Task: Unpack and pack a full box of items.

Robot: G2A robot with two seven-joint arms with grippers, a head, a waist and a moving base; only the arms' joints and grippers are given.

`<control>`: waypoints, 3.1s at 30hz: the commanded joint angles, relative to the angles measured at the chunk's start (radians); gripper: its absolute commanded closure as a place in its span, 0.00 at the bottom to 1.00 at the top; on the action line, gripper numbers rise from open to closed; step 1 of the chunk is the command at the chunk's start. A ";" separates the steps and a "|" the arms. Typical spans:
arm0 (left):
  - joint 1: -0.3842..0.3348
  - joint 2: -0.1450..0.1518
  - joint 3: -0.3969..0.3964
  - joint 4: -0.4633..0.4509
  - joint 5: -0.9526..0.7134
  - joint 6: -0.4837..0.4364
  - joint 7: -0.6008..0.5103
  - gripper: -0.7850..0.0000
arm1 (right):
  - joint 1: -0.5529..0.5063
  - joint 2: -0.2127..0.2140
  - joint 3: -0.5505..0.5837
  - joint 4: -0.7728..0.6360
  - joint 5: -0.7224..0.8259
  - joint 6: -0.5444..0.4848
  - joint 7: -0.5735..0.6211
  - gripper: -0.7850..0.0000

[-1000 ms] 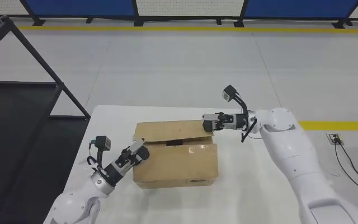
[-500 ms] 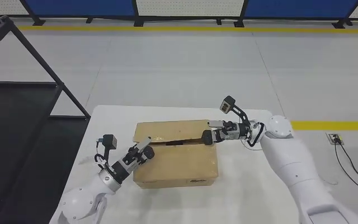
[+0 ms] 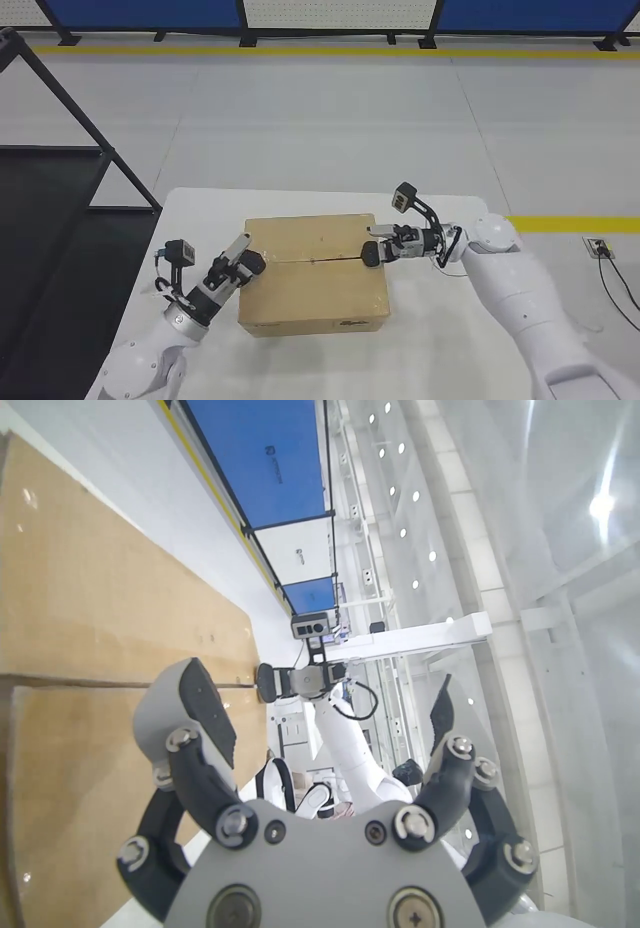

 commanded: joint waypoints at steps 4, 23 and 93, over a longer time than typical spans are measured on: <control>0.099 0.000 -0.089 0.000 -0.042 -0.069 0.081 0.00 | -0.007 0.000 -0.007 0.004 0.005 -0.009 -0.009 0.00; 0.144 -0.009 -0.082 0.203 -0.099 0.004 0.073 0.00 | 0.007 0.005 -0.037 -0.022 0.013 -0.008 -0.008 0.00; -0.134 -0.042 -0.185 0.281 -0.225 0.061 0.207 0.00 | 0.042 -0.006 -0.124 0.026 0.035 -0.015 -0.015 0.00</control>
